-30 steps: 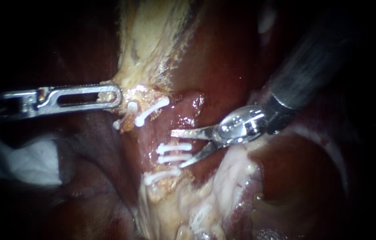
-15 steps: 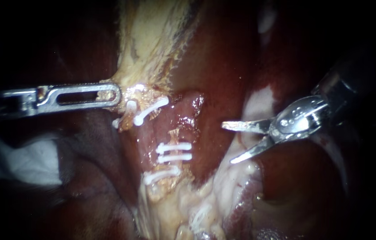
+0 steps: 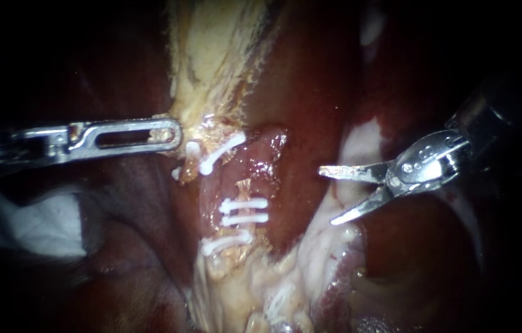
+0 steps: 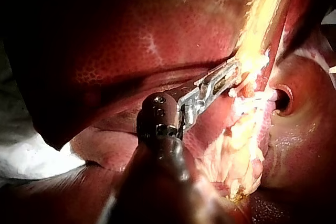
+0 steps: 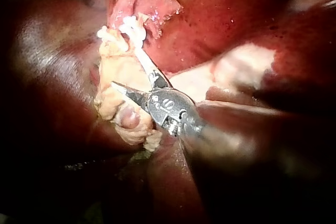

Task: Go back from the cut right tube

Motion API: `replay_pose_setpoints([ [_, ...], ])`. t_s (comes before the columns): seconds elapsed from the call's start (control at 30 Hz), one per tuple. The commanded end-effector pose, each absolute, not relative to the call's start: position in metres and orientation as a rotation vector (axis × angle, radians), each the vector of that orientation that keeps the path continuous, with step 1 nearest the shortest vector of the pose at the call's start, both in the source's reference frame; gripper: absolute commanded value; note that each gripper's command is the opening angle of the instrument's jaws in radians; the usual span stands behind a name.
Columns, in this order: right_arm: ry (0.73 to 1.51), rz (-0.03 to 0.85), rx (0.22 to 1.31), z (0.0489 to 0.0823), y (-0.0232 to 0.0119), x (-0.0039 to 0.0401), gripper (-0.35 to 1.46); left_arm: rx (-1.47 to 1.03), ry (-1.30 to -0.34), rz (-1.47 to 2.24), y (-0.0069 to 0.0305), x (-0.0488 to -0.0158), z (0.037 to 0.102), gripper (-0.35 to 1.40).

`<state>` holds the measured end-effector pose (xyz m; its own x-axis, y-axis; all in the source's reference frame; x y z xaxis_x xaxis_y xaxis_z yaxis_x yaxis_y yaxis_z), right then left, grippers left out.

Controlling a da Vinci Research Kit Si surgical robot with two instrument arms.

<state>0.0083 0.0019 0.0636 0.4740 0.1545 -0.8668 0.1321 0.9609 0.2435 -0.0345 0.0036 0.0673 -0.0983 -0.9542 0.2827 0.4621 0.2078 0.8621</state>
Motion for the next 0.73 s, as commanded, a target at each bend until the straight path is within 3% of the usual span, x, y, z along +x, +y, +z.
replay_pose_setpoints([
  [0.03,1.08,0.015,0.293,0.0636,0.0019,0.0082,1.43,0.601,-1.077,-1.317,0.0037,-0.0351,0.0678,-0.35],
  [0.27,1.084,0.012,0.292,0.0633,0.0021,0.0079,1.43,0.601,-1.069,-1.309,0.0042,-0.0381,0.0703,-0.35],
  [0.73,1.084,0.018,0.291,0.0628,0.0024,0.0074,1.43,0.603,-1.066,-1.306,0.0044,-0.0378,0.0706,-0.35],
])
